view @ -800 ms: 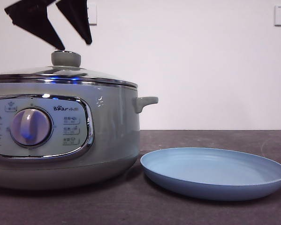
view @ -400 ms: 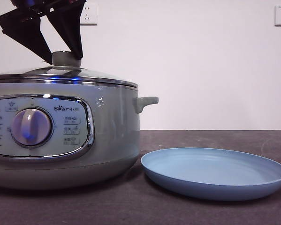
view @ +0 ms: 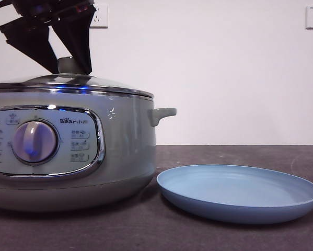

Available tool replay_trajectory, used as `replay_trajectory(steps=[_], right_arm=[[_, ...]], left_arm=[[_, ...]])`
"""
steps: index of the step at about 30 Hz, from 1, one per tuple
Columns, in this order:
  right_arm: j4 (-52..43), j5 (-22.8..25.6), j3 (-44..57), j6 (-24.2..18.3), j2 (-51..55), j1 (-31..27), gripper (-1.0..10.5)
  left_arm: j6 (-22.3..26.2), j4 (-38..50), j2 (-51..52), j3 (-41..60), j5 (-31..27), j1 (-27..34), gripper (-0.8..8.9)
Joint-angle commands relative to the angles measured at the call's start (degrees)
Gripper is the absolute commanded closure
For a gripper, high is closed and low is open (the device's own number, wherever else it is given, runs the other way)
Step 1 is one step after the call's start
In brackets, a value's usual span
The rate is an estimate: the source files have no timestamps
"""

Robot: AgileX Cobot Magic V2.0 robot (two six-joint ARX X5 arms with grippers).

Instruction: Take the potato out from the steamer,put the potato on the plate,close the lid

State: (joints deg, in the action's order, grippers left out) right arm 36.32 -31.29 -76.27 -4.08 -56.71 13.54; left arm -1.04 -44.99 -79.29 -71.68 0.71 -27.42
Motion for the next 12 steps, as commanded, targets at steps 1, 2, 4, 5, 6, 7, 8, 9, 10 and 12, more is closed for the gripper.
replay_trajectory(steps=[1, 2, 4, 5, 6, 7, 8, 9, 10, 12], right_arm=[[-0.31, 0.17, -0.2, 0.26, 0.15, 0.15, 5.1], [-0.31, 0.17, -0.2, 0.35, 0.15, 0.15, 5.1], [-0.31, 0.17, -0.22, 0.68, 0.15, 0.15, 5.1], [-0.31, 0.17, -0.22, 0.68, 0.15, 0.15, 5.1], [-0.31, 0.17, -0.22, 0.68, 0.15, 0.15, 5.1], [-0.31, 0.17, -0.2, 0.68, 0.15, 0.15, 5.1], [-0.31, 0.17, -0.2, 0.68, 0.15, 0.15, 5.1], [-0.31, 0.15, -0.22, 0.68, 0.15, 0.15, 5.1], [-0.33, 0.17, -0.22, 0.68, 0.15, 0.15, 5.1], [-0.33, 0.13, -0.2, 0.68, 0.15, 0.15, 5.1]], left_arm=[[1.36, 0.2, -0.24, 0.0, -0.39, -0.02, 8.23], [1.36, 0.31, -0.24, 0.0, -0.39, -0.02, 8.21], [1.36, 0.42, -0.24, 0.0, -0.39, -0.04, 8.21], [1.36, 0.42, -0.24, 0.0, -0.39, -0.02, 8.21], [1.36, 0.42, -0.24, 0.0, -0.39, -0.04, 8.21], [1.36, 0.42, -0.24, -0.07, -0.37, -0.04, 8.21], [1.36, 0.42, -0.22, -0.15, -0.39, -0.04, 8.21], [1.36, 0.31, -0.22, -0.46, -0.39, -0.02, 8.21], [1.4, 0.31, -0.22, -0.92, -0.37, -0.04, 8.21], [1.73, 0.35, -0.02, -1.99, -0.39, -0.02, 8.21]])
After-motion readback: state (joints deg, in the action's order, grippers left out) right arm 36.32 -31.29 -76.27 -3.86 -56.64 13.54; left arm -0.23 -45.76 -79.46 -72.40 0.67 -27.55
